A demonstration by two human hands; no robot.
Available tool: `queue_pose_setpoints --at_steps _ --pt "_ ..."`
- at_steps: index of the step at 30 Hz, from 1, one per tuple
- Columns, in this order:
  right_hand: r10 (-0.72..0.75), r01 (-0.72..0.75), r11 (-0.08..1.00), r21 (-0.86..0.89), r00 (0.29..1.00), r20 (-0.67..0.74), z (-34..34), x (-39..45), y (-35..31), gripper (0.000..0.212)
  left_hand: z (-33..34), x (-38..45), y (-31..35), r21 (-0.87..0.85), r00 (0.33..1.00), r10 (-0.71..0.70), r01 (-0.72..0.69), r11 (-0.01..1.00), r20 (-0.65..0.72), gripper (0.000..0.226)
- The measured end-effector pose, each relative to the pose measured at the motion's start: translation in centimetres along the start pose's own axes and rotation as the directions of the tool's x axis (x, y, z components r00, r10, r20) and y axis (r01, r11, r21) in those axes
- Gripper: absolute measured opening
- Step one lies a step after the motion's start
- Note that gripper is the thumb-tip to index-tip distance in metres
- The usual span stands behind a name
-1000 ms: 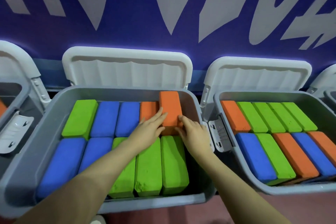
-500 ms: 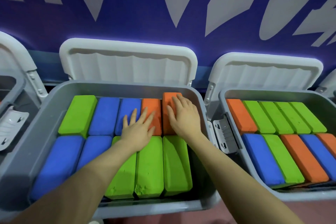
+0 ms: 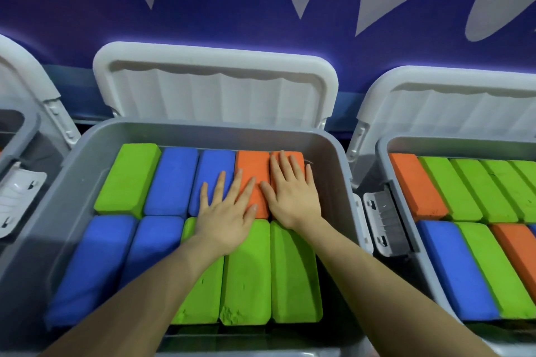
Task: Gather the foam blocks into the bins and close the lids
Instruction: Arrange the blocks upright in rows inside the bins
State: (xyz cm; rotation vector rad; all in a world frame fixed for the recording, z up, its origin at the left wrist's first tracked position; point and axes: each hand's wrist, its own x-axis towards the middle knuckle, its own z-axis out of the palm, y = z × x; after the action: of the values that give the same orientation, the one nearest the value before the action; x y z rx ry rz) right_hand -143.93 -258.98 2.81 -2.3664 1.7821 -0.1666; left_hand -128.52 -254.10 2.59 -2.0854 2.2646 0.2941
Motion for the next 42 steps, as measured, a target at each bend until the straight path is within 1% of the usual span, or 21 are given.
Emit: queue_pose_setpoints --at_steps 4,5,7,8,10,11,15,17,19,21,25,28,29,32,36,39,42 --pt "-0.003 0.003 1.000 0.022 1.000 0.001 -0.4 0.0 0.0 0.086 0.1 0.2 0.0 0.010 1.000 0.008 -0.008 1.000 -0.017 0.084" --pt "-0.002 0.002 1.000 0.028 1.000 0.009 -0.5 -0.1 0.0 0.083 0.2 0.2 0.0 0.009 1.000 0.009 -0.009 1.000 -0.008 0.084" --pt "-0.003 0.001 0.998 0.056 0.999 0.035 -0.8 -0.3 0.1 0.070 -0.1 0.0 0.0 -0.012 1.000 0.011 -0.011 1.000 0.005 0.083" --pt "0.000 -0.003 0.997 0.081 0.999 0.041 -1.0 -0.5 0.2 0.064 -0.4 0.0 0.0 -0.039 1.000 0.010 -0.010 0.999 0.016 0.079" --pt "0.015 -0.023 0.988 0.154 0.999 0.051 -1.6 -1.0 0.5 0.058 -1.2 -0.4 -0.1 -0.113 0.999 -0.002 0.007 0.994 0.043 0.062" --pt "0.019 -0.029 0.982 0.189 0.998 0.054 -1.9 -1.4 0.6 0.055 -1.7 -0.6 -0.2 -0.137 0.999 -0.012 0.017 0.990 0.036 0.057" --pt "0.003 -0.008 0.980 0.197 1.000 0.024 -3.9 -4.1 0.8 0.051 -4.1 -2.7 0.0 -0.118 0.992 -0.059 0.046 0.992 -0.110 0.051" --pt "-0.027 0.024 0.985 0.169 1.000 0.010 -5.1 -5.3 0.8 0.048 -5.5 -4.2 0.3 -0.063 0.992 -0.048 0.040 0.997 -0.120 0.051" --pt "-0.080 0.080 0.988 0.131 0.997 -0.009 -6.3 -6.2 0.5 0.045 -6.8 -5.9 0.3 0.017 0.995 -0.024 0.026 1.000 -0.100 0.056" --pt "-0.128 0.129 0.984 0.125 0.992 -0.019 -7.3 -6.9 0.0 0.046 -8.1 -7.8 0.4 0.054 0.995 -0.041 0.046 0.997 -0.093 0.070" --pt "-0.210 0.212 0.967 0.139 0.977 -0.028 -9.0 -8.1 -1.7 0.048 -10.5 -10.4 0.0 0.085 0.983 -0.090 0.105 0.991 -0.158 0.076" --pt "-0.260 0.265 0.957 0.118 0.964 -0.059 -10.3 -8.8 -3.0 0.047 -12.4 -11.4 -0.7 0.061 0.969 -0.095 0.112 0.992 -0.229 0.095" --pt "-0.267 0.273 0.956 0.106 0.961 -0.066 -10.6 -9.0 -3.5 0.047 -12.9 -11.7 -1.0 0.050 0.965 -0.092 0.108 0.993 -0.246 0.098" --pt "-0.276 0.282 0.956 0.085 0.959 -0.069 -11.2 -8.9 -5.4 0.049 -13.7 -12.4 -3.4 0.031 0.955 -0.086 0.099 0.995 -0.283 0.098" --pt "-0.244 0.247 0.969 0.028 0.967 -0.069 -10.5 -8.2 -9.8 0.049 -13.5 -13.5 -9.2 -0.007 0.956 -0.055 0.055 0.998 -0.290 0.098" --pt "-0.206 0.207 0.978 0.012 0.977 -0.061 -8.7 -7.7 -15.1 0.049 -13.6 -14.1 -14.6 -0.032 0.947 -0.008 -0.003 0.999 -0.322 0.094" --pt "-0.191 0.194 0.981 0.025 0.978 -0.078 -6.7 -6.7 -21.9 0.049 -14.3 -14.9 -21.1 -0.033 0.928 0.044 -0.061 0.998 -0.370 0.087"
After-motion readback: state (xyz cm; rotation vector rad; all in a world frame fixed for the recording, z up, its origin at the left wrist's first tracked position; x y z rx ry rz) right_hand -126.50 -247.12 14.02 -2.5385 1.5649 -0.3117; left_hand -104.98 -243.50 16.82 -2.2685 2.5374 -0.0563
